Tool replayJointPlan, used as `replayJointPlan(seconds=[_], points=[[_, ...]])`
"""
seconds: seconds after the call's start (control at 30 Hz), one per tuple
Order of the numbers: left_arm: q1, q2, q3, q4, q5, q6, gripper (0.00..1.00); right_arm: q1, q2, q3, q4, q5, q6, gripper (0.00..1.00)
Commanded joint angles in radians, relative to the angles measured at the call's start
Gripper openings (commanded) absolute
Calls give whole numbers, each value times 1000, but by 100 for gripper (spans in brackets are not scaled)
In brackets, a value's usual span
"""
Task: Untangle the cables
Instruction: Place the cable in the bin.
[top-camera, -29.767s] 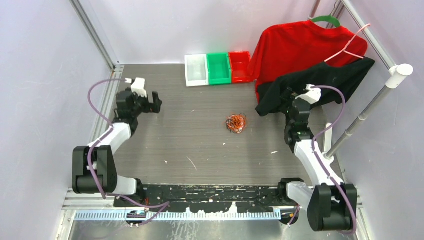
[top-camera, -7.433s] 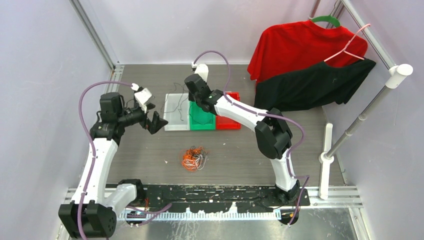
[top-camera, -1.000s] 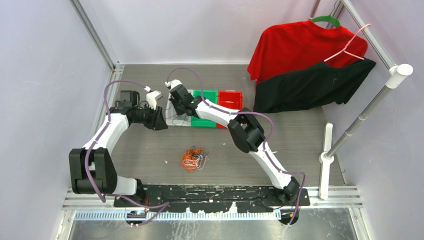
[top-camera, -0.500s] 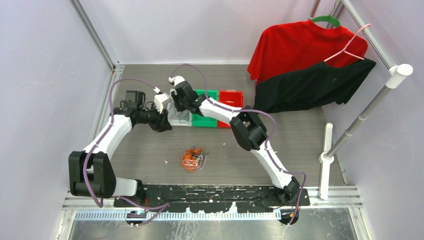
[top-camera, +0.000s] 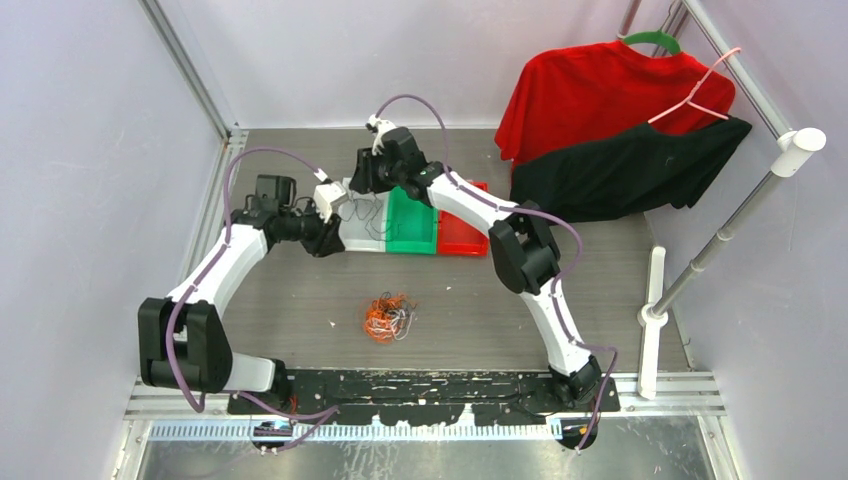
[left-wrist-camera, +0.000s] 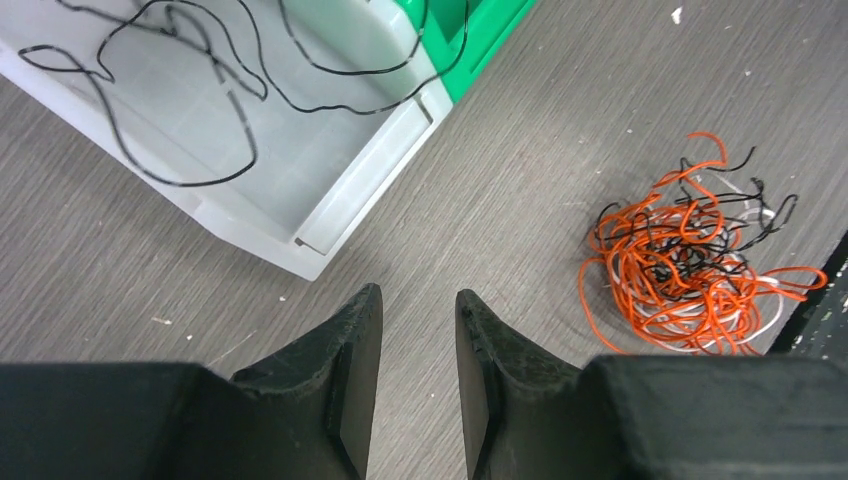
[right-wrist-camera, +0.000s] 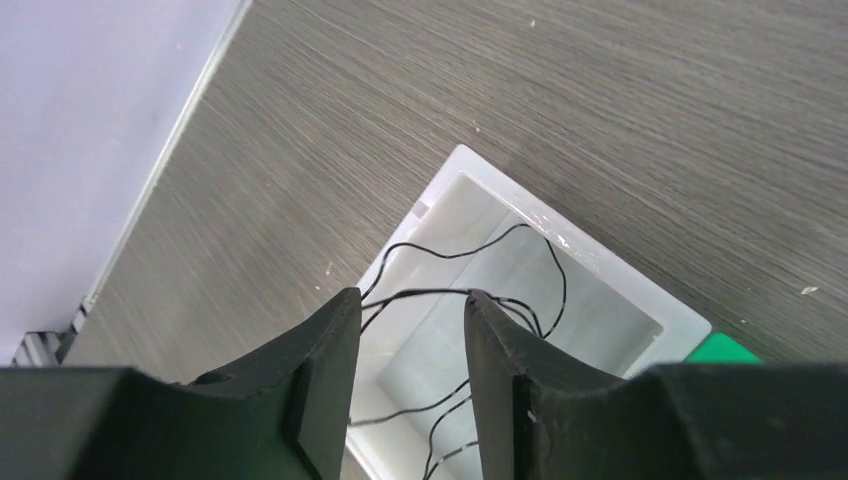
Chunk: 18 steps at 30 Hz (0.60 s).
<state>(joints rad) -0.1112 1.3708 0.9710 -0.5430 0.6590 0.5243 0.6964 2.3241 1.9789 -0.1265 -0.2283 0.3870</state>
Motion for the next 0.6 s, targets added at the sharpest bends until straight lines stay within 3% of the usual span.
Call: replayJointPlan(seconds=[0.0,0.17,0.4,0.57], points=[[-2,-10,74,-62,74,5,34,3,-139,-14,14,-28,21,52],[-3,6,96,-21,72,-31,32,3,-181,-46,-79,57,-13,63],[-1,65,151,29,39,-111,27,3,-268,-169,-96,110,-36,63],[-1,82,187,-15,35,-105,25,3,-432,-378,-30,114,-36,67]])
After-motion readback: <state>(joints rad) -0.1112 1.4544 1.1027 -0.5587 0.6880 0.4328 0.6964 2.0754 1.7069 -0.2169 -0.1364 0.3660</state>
